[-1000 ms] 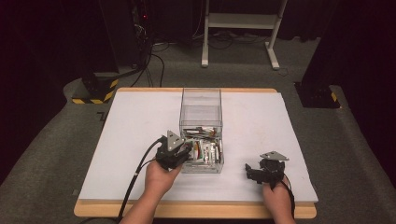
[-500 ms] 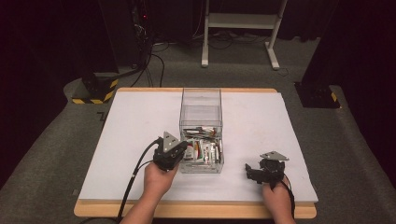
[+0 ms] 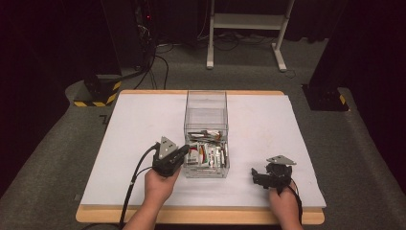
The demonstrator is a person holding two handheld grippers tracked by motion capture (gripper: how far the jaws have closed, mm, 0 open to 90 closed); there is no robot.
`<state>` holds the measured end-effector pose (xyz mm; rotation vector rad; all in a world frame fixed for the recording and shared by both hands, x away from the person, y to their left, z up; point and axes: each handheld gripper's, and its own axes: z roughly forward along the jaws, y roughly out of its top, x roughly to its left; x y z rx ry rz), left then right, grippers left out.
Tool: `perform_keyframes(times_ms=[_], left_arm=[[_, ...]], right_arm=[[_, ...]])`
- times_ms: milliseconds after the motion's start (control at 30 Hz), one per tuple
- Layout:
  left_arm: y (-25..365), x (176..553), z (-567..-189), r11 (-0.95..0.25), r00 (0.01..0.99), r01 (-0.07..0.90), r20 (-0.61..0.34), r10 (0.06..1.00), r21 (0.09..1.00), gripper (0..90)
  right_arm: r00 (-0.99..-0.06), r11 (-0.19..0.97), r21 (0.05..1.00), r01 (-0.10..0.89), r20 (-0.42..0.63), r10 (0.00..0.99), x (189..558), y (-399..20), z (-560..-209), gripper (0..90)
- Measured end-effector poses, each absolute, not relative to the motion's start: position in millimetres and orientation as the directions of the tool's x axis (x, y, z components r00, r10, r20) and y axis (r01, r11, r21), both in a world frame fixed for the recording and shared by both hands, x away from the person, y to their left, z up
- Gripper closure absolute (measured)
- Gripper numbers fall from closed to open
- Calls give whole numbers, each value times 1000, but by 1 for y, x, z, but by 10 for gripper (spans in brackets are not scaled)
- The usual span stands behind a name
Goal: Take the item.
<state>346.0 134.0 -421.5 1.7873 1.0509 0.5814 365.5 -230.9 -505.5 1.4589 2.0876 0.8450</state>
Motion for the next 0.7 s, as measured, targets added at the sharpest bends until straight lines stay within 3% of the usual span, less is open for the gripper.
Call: perform_keyframes(times_ms=[700], left_arm=[[137, 337, -404, -118, 538, 324, -80, 839, 939, 900]], right_arm=[[-335, 250, 705, 664, -18, 942, 365, -231, -505, 81]])
